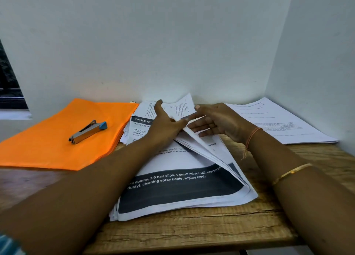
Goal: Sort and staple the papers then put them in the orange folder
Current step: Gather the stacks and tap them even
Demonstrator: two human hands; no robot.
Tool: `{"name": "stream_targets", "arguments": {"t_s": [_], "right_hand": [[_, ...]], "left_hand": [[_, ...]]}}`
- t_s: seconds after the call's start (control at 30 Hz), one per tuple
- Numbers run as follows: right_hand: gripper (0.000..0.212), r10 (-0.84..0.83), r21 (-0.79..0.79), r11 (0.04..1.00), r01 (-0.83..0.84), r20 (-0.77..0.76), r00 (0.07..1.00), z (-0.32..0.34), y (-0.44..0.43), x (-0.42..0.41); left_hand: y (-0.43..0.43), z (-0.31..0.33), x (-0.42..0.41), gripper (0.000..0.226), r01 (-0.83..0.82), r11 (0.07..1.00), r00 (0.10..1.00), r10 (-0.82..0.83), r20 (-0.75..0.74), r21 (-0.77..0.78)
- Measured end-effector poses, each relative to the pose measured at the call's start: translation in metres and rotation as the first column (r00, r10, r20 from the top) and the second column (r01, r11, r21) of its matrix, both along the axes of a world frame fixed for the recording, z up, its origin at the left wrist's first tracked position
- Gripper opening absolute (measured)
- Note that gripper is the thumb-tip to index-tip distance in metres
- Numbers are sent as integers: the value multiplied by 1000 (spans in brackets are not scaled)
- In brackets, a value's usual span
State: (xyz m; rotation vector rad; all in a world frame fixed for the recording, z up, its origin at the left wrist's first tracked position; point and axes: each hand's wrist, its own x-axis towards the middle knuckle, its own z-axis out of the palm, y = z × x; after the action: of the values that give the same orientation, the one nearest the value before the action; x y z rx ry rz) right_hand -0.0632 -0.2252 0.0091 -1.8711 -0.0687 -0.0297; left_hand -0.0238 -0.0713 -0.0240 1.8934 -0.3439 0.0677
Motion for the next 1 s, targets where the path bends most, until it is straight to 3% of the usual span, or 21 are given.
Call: {"name": "stream_targets", "arguments": {"t_s": [0.13,0.23,0.3,0.43,0.53,0.6,0.73,0.87,1.0], "right_hand": [[19,-249,11,968,250,139,959,0,-7,8],[14,-370,-104,908,407,257,893,-4,-20,17],[18,-303,-219,904,366,273,913,-8,-25,18],[25,0,-431,900,69,158,987,-25,-26,23],[68,35,-671,741,20,69,997,-33,-26,29],[77,18,-676,736,-5,13,1000,-32,-23,28],[68,11,-697,716,-30,-31,999,-31,-22,26],[67,16,-660,751,-8,7,1000,-33,-25,29],[69,5,-577,812,90,162,987,-32,-22,28]], "left_hand": [[2,3,1,86,-68,994,997,70,-14,83],[1,4,1,86,-71,990,997,73,-6,122],[2,3,2,87,-87,985,996,88,2,147],[4,-2,2,89,-137,956,990,130,45,259],[3,-3,3,93,-208,902,978,189,85,379],[4,-3,3,89,-219,871,975,207,76,439],[3,-6,3,68,-176,819,984,165,70,546],[2,-7,5,64,-191,807,982,150,118,558],[3,-10,9,55,-181,793,983,127,132,582]]}}
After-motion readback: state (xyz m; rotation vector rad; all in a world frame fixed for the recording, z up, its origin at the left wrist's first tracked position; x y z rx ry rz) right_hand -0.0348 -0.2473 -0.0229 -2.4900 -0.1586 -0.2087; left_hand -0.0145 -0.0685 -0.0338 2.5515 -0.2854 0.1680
